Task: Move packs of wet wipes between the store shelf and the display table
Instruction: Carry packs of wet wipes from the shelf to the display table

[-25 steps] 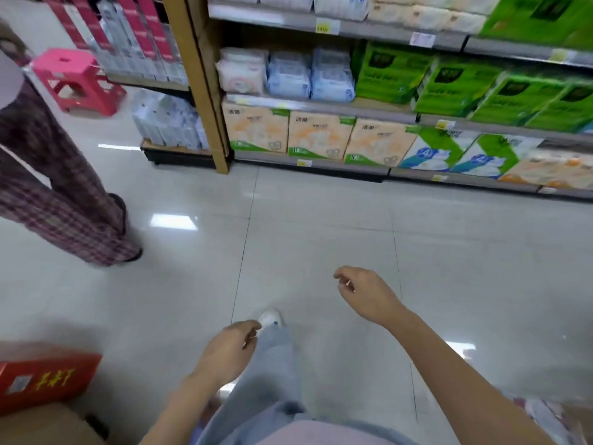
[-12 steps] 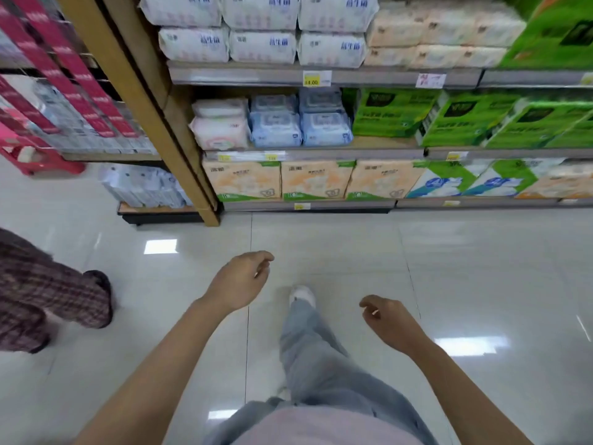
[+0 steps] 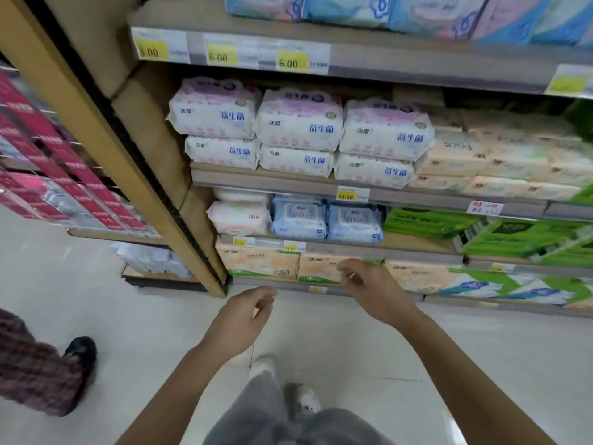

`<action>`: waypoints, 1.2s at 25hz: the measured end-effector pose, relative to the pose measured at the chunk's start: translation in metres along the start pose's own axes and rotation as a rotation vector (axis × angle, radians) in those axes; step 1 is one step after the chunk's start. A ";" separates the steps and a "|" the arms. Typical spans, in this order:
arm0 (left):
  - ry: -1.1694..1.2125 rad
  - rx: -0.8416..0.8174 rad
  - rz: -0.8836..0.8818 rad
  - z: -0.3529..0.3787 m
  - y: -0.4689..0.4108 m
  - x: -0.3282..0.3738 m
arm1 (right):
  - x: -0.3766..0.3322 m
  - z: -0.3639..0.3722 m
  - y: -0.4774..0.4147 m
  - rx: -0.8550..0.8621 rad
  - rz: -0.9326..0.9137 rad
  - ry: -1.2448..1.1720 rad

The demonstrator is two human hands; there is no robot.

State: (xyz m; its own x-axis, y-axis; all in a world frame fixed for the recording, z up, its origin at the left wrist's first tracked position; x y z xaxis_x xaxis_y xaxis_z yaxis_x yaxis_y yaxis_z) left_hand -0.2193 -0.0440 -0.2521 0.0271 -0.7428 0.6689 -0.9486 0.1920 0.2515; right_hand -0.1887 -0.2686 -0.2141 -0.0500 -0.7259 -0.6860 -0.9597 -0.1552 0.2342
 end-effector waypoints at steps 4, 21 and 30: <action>0.151 0.203 0.178 -0.097 -0.072 0.053 | -0.086 -0.055 -0.062 0.178 -0.215 -0.077; 0.199 0.672 0.657 -0.345 -0.205 0.255 | -0.221 -0.285 -0.155 1.009 -0.367 -0.339; -0.222 0.497 0.413 -0.312 -0.260 0.325 | -0.233 -0.313 -0.205 0.919 0.070 0.027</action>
State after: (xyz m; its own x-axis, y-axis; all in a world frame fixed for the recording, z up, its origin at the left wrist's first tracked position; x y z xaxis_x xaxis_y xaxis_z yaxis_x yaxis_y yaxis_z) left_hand 0.1345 -0.1349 0.1185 -0.3828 -0.7963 0.4683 -0.9009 0.2095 -0.3802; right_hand 0.1062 -0.2774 0.1136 -0.1208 -0.7308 -0.6718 -0.7976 0.4744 -0.3726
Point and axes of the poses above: each hand's wrist, its own y-axis away from the middle knuckle, its own z-axis out of the palm, x = y × z, the point moved 8 cm from there along -y, towards the middle knuckle, and after that the axes turned 7 degrees about -y, right-handed, at the moved point
